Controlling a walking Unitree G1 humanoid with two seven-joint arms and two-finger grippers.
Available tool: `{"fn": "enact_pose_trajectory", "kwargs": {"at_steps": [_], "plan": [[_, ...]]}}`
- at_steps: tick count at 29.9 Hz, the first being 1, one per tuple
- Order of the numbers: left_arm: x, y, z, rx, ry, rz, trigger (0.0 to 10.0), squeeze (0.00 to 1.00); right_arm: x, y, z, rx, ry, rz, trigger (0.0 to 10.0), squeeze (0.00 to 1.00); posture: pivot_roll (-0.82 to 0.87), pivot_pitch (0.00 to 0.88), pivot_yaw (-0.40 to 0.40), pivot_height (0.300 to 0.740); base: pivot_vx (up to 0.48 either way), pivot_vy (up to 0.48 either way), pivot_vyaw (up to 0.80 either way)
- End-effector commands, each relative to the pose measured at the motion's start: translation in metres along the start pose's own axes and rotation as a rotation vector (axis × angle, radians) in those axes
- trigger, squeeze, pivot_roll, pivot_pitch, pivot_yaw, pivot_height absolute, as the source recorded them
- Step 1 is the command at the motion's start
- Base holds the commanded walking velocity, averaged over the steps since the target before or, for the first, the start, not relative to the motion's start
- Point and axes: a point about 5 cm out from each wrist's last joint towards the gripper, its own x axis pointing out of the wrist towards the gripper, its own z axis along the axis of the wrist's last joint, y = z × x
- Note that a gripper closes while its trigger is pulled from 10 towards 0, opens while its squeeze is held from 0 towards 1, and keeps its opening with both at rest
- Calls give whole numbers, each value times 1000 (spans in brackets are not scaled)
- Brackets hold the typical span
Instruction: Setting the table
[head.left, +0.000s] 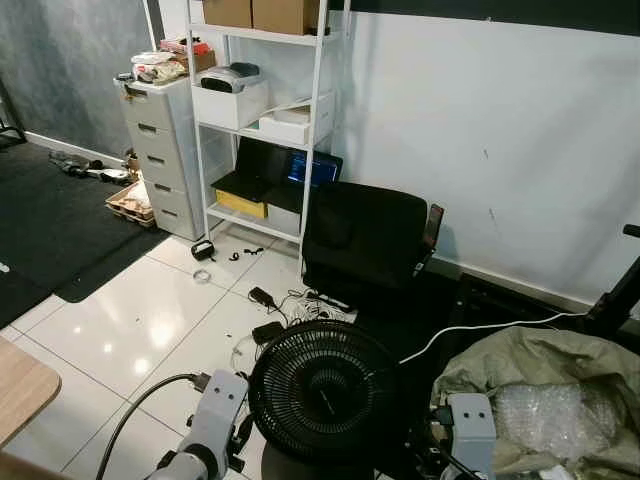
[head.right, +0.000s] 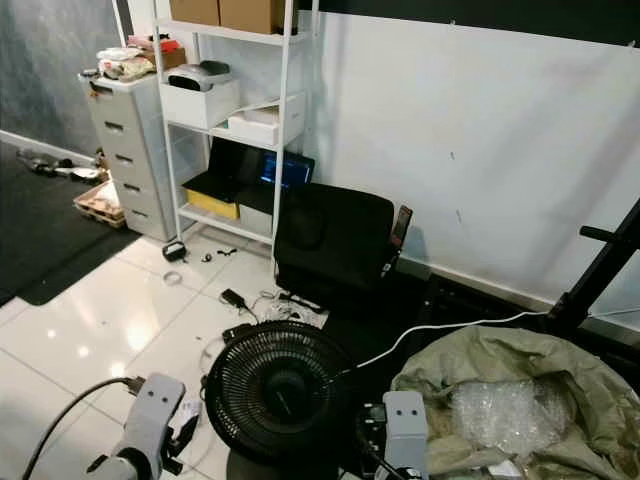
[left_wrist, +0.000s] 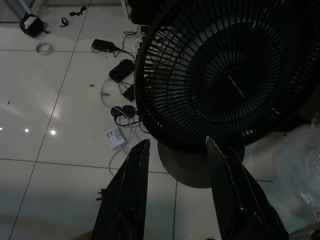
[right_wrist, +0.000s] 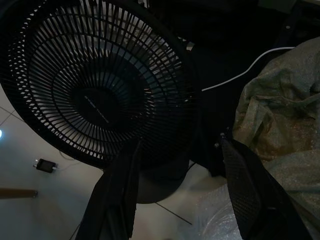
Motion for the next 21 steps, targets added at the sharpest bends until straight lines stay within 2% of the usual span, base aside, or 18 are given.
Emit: {"fn": "enact_pose_trajectory", "kwargs": {"at_steps": [1,21], "plan": [[0,0,-6,0,24,-3,10000,0,-1,-1,-4,5,9,-7,10000,0,31,21,44,740,0,0,0],[0,-1,-6,2,23,-5,10000,0,-1,-2,-4,8,11,-9,10000,0,31,22,45,740,0,0,0]]}}
